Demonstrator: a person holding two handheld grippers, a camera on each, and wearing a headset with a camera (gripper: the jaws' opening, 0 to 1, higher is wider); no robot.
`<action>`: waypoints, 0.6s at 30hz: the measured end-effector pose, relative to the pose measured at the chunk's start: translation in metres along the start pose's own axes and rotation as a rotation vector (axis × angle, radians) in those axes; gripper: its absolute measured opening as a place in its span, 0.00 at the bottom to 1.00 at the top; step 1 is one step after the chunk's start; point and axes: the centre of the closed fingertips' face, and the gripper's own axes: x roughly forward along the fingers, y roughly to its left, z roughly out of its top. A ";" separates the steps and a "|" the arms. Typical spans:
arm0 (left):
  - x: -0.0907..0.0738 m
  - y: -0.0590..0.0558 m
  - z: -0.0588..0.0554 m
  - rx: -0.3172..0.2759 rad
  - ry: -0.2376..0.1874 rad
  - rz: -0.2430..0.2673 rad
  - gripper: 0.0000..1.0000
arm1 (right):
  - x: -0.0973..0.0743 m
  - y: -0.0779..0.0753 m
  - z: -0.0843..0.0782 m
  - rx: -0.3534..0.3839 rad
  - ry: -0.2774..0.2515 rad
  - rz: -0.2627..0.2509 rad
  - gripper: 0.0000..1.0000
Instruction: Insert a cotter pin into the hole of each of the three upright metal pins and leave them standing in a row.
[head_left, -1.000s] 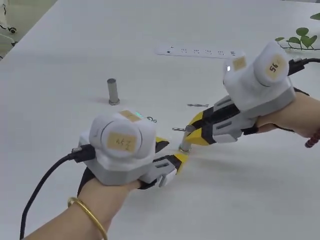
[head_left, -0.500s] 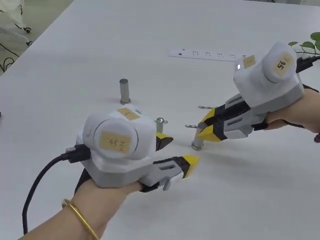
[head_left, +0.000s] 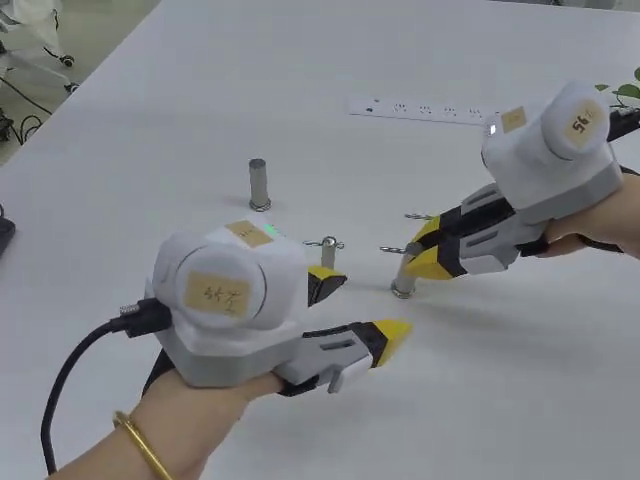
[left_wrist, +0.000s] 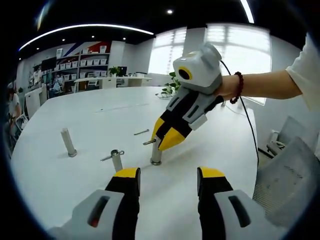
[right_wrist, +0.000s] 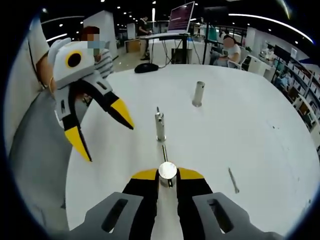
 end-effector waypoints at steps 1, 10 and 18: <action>0.000 0.000 0.000 -0.001 -0.001 0.000 0.45 | 0.000 0.000 0.000 0.001 0.000 0.000 0.14; -0.005 -0.002 0.002 -0.011 -0.008 0.000 0.48 | 0.002 0.002 0.004 0.012 -0.028 0.010 0.16; -0.012 0.000 0.002 -0.012 -0.010 0.011 0.51 | -0.003 0.005 0.019 0.033 -0.064 0.013 0.24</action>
